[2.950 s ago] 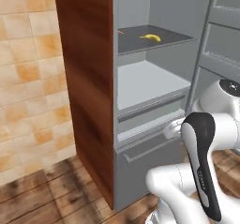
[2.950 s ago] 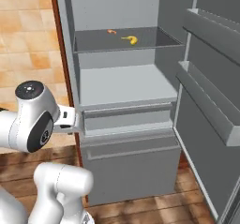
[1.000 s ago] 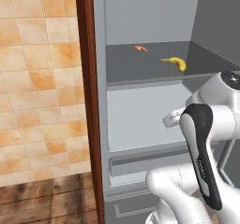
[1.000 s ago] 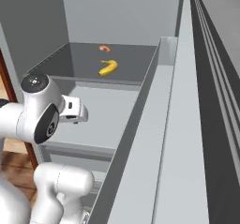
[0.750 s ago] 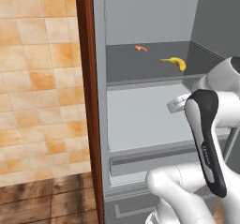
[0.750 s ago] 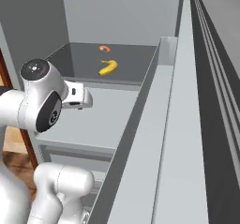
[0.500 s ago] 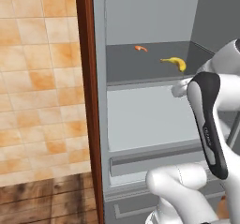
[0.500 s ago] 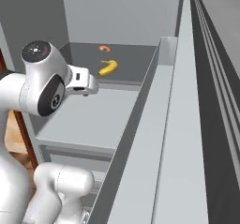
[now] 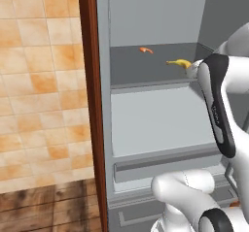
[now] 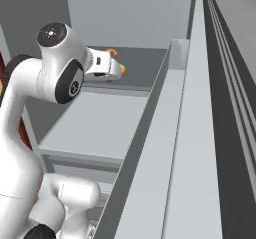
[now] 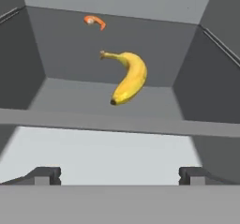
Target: Pick up the apple and banana from the fridge and place one fruit on each plate on the dining counter.
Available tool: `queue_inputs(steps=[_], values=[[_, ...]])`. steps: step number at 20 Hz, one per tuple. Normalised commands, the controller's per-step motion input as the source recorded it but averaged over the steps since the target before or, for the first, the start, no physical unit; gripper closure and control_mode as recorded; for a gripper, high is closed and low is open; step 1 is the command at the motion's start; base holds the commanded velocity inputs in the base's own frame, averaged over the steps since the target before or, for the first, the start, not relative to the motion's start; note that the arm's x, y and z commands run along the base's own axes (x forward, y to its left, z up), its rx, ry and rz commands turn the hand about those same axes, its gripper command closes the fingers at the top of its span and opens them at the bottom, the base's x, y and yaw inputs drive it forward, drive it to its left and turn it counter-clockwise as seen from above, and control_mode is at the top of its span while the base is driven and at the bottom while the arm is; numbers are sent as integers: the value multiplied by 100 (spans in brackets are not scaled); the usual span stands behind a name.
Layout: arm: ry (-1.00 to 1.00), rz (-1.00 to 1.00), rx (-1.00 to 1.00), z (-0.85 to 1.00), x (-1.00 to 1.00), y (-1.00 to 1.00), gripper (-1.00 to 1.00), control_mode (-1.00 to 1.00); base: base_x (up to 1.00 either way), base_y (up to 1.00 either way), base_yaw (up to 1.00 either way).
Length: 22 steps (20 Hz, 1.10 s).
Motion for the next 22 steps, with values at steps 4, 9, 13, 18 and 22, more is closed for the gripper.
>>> queue_inputs(steps=[4, 9, 13, 18, 22], values=[[1, 0, 0, 0, 69, -18, -100, -100, 0, 0, 0], [6, 0, 0, -8, 61, 0, -100, -100, 0, 0, 0], [3, 0, 0, -28, 40, 0, -100, -100, 0, 0, 0], [0, -1, 0, -30, 45, 0, -100, -100, 0, 0, 0], [0, -4, 0, -29, 48, -3, -100, -100, 0, 0, 0]])
